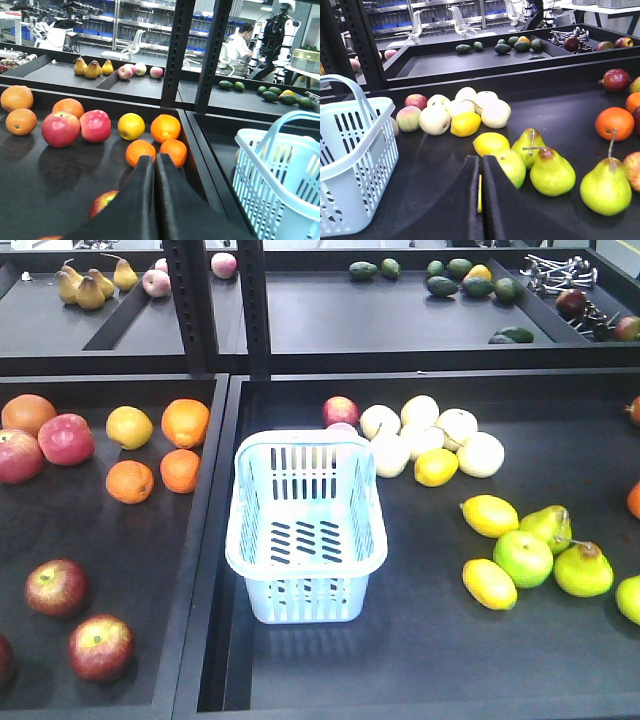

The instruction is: Pick three apples into basket with both arms

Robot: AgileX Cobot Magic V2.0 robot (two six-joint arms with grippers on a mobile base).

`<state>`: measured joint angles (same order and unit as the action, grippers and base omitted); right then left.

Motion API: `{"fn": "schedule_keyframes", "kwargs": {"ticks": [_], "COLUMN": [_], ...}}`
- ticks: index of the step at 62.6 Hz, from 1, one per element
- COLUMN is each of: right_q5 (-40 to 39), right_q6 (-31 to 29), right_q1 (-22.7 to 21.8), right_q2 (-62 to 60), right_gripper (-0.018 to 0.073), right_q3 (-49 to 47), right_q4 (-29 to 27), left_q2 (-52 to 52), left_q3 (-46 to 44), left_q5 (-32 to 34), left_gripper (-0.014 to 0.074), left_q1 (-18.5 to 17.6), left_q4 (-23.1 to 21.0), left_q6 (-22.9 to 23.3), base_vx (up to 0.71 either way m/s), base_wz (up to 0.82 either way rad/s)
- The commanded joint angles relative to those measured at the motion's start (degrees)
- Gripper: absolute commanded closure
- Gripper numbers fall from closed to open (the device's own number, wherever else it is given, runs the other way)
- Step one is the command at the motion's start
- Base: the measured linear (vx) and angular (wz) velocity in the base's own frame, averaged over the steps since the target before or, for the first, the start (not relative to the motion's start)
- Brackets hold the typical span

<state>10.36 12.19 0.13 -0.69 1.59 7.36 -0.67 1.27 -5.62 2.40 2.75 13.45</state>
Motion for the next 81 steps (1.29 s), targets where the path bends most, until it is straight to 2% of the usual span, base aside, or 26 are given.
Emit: {"fn": "schedule_keyframes", "kwargs": {"ticks": [1, 81], "right_q5": [-4.5, -4.5], "right_q6": [-0.6, -0.6], "right_q1": [0.0, 0.0], "right_q2": [-0.7, -0.7], "right_gripper": [0.0564, 0.0564], "right_q3": [0.8, 0.8], "right_q4": [0.4, 0.4], "left_q2": [-0.9, -0.9], "left_q3": [0.5, 0.5], "left_q5": [4.6, 4.6], "left_gripper": [0.0603, 0.0603], "left_q1": [-0.1, -0.1], "left_q4": [-0.5, -0.5], "left_q6": [0.4, 0.4], "base_vx": [0.10, 0.06], "base_wz": [0.06, 0.02]}}
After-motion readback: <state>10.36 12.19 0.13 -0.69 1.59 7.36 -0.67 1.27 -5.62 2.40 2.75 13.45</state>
